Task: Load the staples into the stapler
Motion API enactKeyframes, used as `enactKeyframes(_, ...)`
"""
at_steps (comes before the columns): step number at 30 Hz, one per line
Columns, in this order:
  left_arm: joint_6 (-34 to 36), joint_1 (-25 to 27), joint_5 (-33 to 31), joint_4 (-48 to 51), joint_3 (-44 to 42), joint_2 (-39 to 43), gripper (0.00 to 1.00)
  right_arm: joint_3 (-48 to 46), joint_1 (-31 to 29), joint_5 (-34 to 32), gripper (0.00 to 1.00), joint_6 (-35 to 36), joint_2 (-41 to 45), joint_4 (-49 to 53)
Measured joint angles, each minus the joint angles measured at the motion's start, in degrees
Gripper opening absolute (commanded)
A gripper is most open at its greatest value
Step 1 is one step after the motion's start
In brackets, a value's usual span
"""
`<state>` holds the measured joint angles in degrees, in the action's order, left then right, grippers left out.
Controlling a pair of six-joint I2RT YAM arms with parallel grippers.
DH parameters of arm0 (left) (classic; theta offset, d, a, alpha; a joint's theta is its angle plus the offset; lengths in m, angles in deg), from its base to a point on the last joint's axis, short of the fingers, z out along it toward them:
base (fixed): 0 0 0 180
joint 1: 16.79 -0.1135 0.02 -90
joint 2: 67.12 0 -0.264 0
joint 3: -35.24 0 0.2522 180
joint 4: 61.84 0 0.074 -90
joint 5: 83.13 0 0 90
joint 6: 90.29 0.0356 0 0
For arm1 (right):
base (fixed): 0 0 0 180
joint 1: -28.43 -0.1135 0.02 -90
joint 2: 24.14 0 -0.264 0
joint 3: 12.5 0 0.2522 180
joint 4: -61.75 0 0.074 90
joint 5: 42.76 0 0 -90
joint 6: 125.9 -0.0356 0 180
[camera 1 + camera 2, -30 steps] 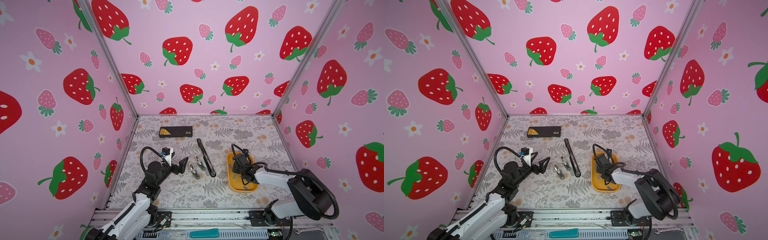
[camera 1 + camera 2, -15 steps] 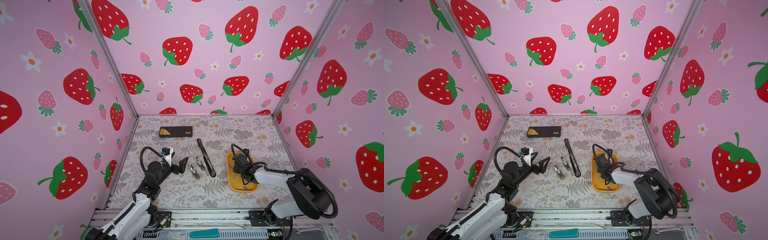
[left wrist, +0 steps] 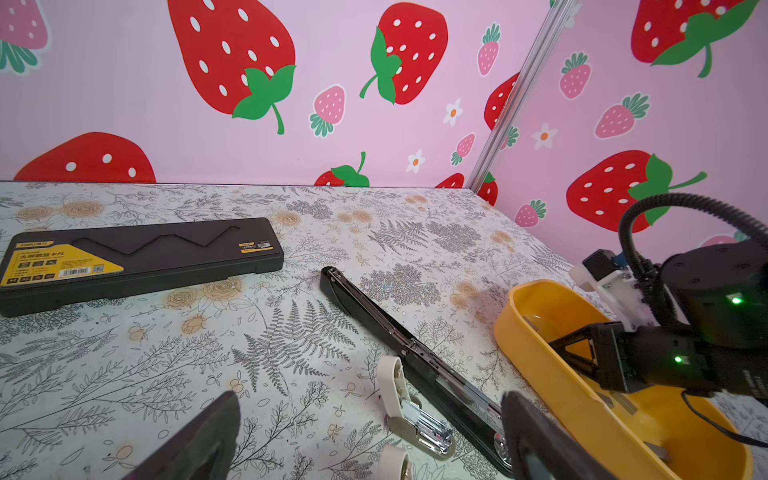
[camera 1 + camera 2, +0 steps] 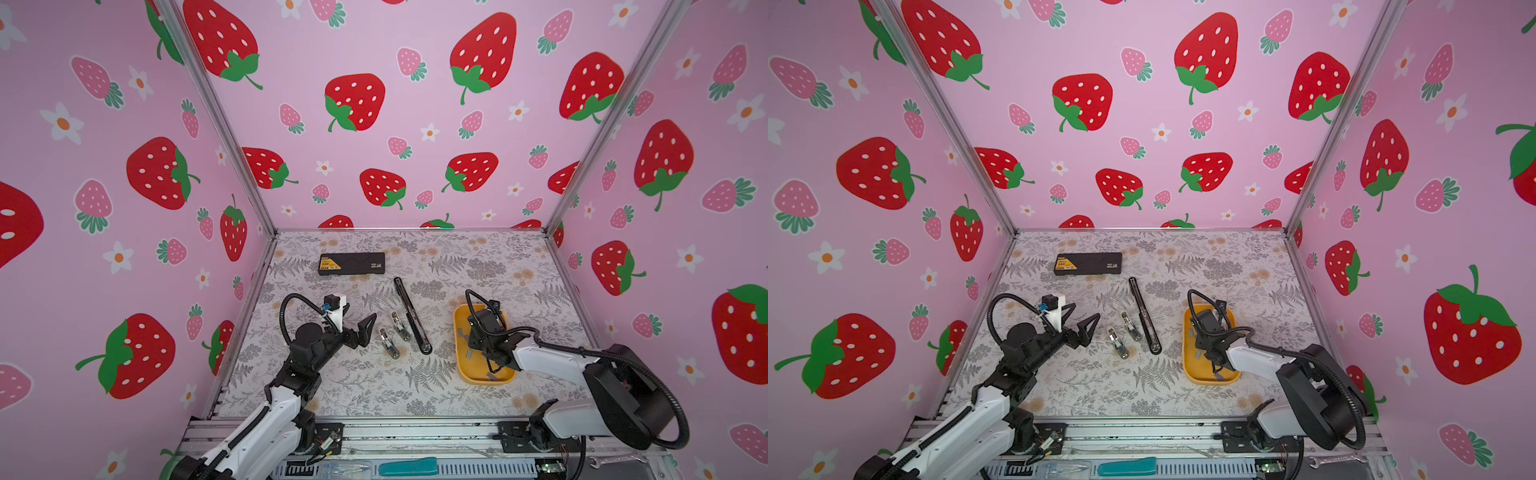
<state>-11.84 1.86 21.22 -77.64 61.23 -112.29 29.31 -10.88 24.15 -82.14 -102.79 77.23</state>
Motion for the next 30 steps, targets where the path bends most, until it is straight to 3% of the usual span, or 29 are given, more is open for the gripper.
enactKeyframes(10,0.0,0.0,0.0,0.0,0.0,0.0,0.99,0.0,0.0,0.6,0.26,1.1,-0.8,-0.4)
enactKeyframes(30,0.0,0.0,0.0,0.0,0.0,0.0,0.99,1.0,0.0,0.0,0.16,1.3,-2.5,-1.8)
